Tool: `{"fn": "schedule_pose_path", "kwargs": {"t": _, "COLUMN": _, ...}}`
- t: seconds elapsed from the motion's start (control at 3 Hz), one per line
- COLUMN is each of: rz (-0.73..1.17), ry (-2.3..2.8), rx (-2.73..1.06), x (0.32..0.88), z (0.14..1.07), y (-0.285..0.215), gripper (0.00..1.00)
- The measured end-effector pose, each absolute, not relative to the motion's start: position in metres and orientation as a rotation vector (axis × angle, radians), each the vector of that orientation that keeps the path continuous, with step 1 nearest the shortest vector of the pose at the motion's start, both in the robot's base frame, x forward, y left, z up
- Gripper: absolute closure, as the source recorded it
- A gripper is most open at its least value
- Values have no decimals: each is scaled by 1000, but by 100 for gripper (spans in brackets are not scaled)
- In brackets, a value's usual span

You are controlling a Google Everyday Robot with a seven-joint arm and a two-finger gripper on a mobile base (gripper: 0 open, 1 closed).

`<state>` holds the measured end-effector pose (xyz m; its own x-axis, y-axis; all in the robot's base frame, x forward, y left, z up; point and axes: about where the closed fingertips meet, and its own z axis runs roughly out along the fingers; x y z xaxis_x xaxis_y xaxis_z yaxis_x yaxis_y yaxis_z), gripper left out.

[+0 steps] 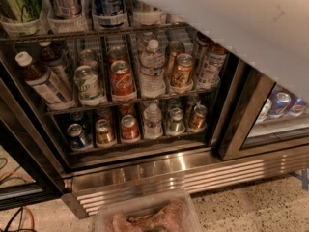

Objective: Pick redbull can from top shelf of fridge

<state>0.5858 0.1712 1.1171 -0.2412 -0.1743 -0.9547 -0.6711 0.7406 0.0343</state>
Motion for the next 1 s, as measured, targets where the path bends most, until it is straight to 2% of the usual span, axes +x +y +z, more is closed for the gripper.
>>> {"fn": "schedule_pose_path", "kwargs": {"t": 1.0, "rz": 597, "ry": 1885, "rx": -679, "x": 513, "z": 1151, "y": 98, "gripper": 100}}
